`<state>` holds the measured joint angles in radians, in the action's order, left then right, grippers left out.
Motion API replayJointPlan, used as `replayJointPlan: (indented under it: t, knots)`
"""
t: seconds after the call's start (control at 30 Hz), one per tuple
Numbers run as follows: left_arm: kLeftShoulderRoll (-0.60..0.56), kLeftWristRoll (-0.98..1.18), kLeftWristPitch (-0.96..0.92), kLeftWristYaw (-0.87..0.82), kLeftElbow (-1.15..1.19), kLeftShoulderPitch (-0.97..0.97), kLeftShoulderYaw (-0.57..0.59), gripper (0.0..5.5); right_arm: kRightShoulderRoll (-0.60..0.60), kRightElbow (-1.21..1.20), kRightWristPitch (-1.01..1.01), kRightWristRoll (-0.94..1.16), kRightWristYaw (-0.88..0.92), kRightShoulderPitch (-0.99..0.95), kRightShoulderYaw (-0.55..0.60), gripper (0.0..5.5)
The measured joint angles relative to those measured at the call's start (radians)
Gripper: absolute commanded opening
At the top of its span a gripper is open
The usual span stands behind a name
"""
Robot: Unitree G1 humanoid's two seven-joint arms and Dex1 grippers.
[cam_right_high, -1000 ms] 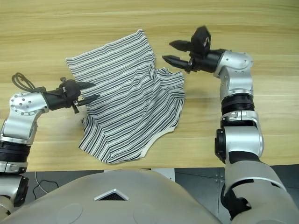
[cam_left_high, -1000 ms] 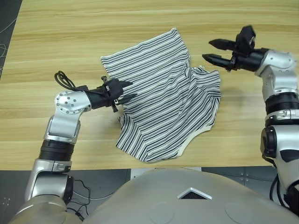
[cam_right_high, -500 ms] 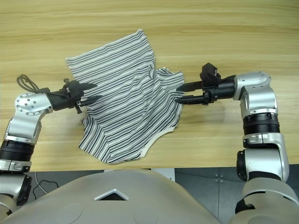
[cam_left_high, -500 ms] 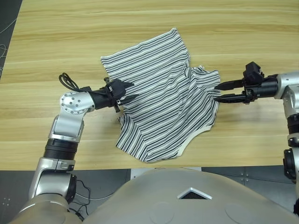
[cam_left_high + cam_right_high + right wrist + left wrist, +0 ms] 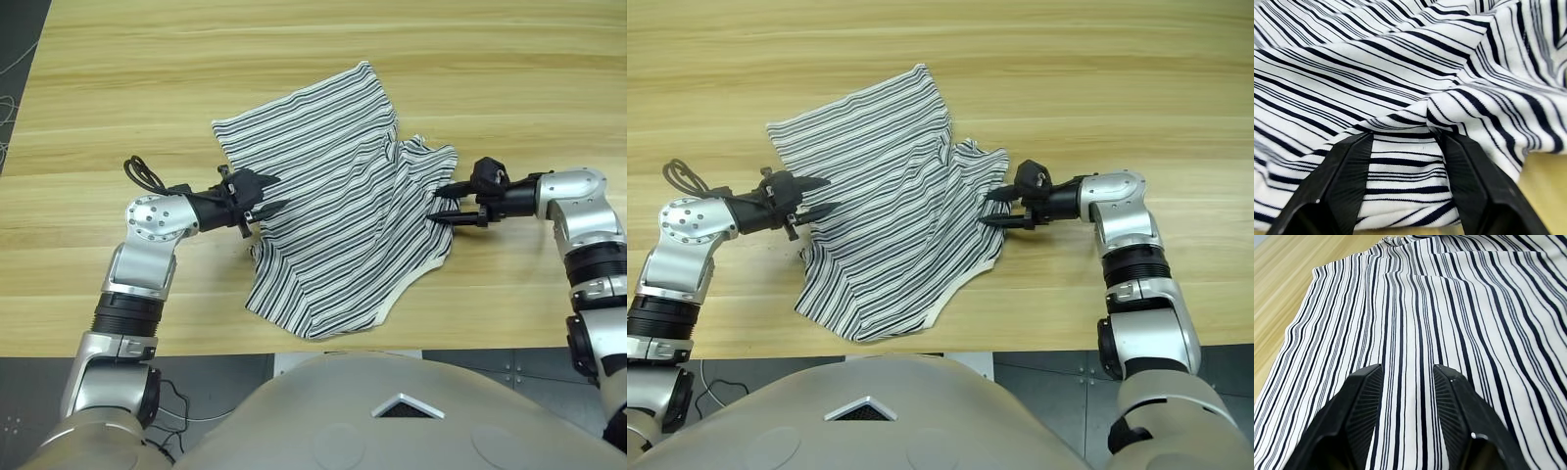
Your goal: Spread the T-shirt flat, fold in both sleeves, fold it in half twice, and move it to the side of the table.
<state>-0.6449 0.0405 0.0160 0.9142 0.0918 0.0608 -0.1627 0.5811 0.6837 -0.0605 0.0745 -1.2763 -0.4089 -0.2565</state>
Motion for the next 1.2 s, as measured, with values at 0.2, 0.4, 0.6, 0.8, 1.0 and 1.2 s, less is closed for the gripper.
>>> replayJointPlan:
  t: [0.2,0.4,0.6,0.8,1.0,1.2]
  knots:
    - [0.136,-0.082,0.023,-0.161,0.189,0.161,-0.022,1.94,0.014,0.016,-0.023,-0.011,0.010,-0.008,-0.007,2.59]
    - [0.301,-0.134,0.089,-0.327,0.515,0.405,-0.037,1.94,0.031,-0.002,-0.023,-0.010,-0.003,0.003,-0.005,2.59]
    - [0.446,-0.089,0.132,-0.334,0.870,0.587,0.007,1.94,0.043,-0.031,-0.016,-0.010,-0.005,0.018,-0.003,2.59]
    - [0.497,-0.071,0.079,-0.354,1.108,0.662,0.053,1.94,0.049,-0.056,-0.014,-0.009,0.016,0.037,-0.001,2.59]
    - [0.440,-0.129,0.075,-0.478,1.174,0.695,0.047,1.94,0.067,-0.063,-0.010,-0.005,0.029,0.064,0.017,2.59]
    - [0.406,-0.161,0.086,-0.536,1.188,0.698,0.044,1.94,0.090,-0.075,-0.028,0.009,0.071,0.101,0.041,2.59]
